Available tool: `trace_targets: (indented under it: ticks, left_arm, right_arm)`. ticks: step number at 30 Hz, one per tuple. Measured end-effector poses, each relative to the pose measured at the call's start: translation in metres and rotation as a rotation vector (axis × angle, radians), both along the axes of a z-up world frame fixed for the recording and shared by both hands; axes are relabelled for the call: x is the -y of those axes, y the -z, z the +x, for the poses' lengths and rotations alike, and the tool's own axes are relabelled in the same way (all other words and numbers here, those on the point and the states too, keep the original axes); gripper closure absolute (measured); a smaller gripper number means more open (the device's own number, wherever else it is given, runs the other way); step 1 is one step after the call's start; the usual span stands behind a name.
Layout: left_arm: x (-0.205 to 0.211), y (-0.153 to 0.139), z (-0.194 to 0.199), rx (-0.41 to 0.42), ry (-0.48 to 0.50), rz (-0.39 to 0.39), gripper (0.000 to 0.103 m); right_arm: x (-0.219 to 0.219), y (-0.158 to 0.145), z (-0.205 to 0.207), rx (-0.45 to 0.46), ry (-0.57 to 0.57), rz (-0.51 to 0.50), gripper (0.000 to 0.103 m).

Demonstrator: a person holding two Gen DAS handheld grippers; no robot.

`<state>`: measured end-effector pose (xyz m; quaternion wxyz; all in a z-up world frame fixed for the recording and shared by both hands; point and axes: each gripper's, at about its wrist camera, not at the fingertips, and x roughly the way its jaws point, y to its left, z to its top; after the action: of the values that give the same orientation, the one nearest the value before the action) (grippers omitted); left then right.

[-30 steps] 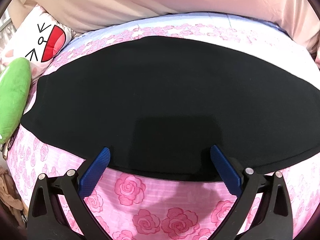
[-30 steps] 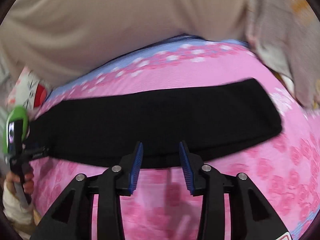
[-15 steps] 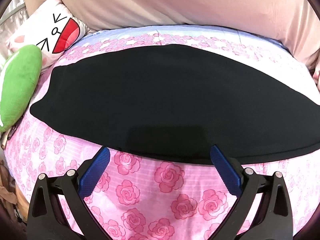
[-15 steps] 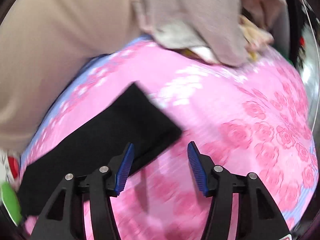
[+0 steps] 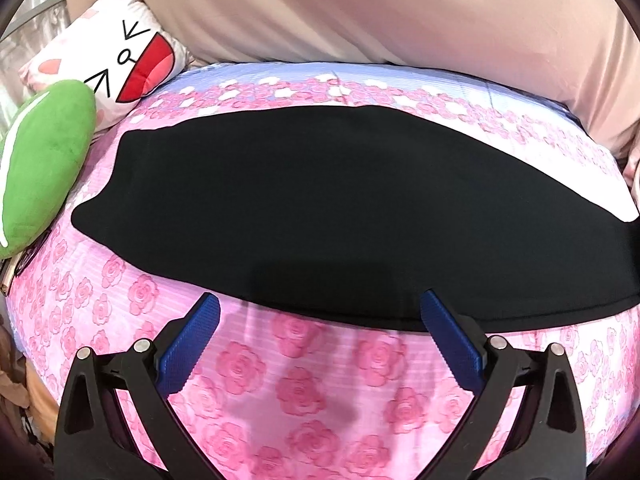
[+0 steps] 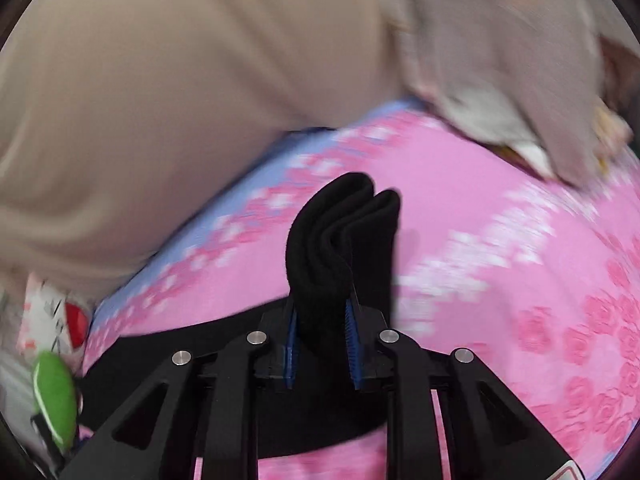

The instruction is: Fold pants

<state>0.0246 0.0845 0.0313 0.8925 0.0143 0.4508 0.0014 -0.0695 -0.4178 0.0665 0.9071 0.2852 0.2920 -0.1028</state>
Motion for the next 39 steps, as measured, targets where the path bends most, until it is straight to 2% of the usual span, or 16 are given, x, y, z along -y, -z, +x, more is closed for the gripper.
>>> trace_targets:
  ticks: [2,5,8,11,14,16,18,21,25,29,31,33,35,36,38,39]
  left_arm:
    - [-0.008,0.001,0.001,-0.002,-0.011,-0.012,0.005]
    - [-0.024,0.001,0.0,-0.006,-0.027,-0.037,0.005]
    - [-0.041,0.0,-0.004,0.0,-0.049,-0.046,0.005]
    - [-0.062,0.001,-0.007,0.0,-0.078,-0.053,0.005]
    - [-0.082,0.003,-0.008,-0.002,-0.114,-0.06,0.005]
    - [-0.093,0.005,-0.007,-0.005,-0.136,-0.07,0.005]
    - [-0.101,0.008,-0.007,-0.011,-0.148,-0.084,0.005]
    - [-0.105,0.012,-0.005,-0.018,-0.153,-0.096,0.005]
    - [-0.102,0.012,0.0,-0.021,-0.141,-0.129,0.005]
    - [-0.086,0.005,0.003,-0.009,-0.101,-0.135,0.005]
    - [-0.076,0.002,0.003,0.003,-0.077,-0.103,0.005]
    - [-0.069,0.001,0.003,0.02,-0.069,-0.036,0.005]
    - [-0.076,0.001,0.006,0.035,-0.098,-0.012,0.005]
    - [-0.09,-0.002,0.009,0.041,-0.134,-0.038,0.005]
    - [-0.125,-0.007,0.019,0.037,-0.205,-0.127,0.005]
    - [-0.152,-0.001,0.022,0.021,-0.267,-0.185,0.005]
  right_arm:
    - [-0.058,-0.023,0.02,0.027,-0.134,-0.062,0.083]
    - [-0.141,-0.03,0.053,0.023,-0.318,-0.107,0.081]
    - [-0.21,-0.011,0.084,-0.023,-0.453,-0.127,0.081]
    - [-0.266,0.022,0.107,-0.094,-0.559,-0.119,0.081]
    - [-0.304,0.052,0.118,-0.154,-0.602,-0.179,0.078]
    - [-0.314,0.067,0.115,-0.178,-0.599,-0.214,0.077]
    - [-0.316,0.069,0.114,-0.168,-0.591,-0.228,0.078]
    - [-0.31,0.055,0.109,-0.148,-0.574,-0.222,0.079]
    - [-0.315,0.042,0.112,-0.124,-0.583,-0.217,0.076]
    - [-0.332,0.066,0.119,-0.187,-0.613,-0.264,0.062]
    - [-0.335,0.057,0.108,-0.171,-0.634,-0.256,0.05]
    - [-0.33,0.041,0.093,-0.128,-0.642,-0.233,0.047]
    - [-0.314,0.023,0.072,-0.086,-0.596,-0.265,0.042]
    - [-0.304,0.018,0.065,-0.073,-0.561,-0.276,0.041]
    - [-0.27,0.009,0.048,-0.063,-0.46,-0.294,0.033]
    - [-0.25,0.009,0.04,-0.073,-0.397,-0.304,0.033]
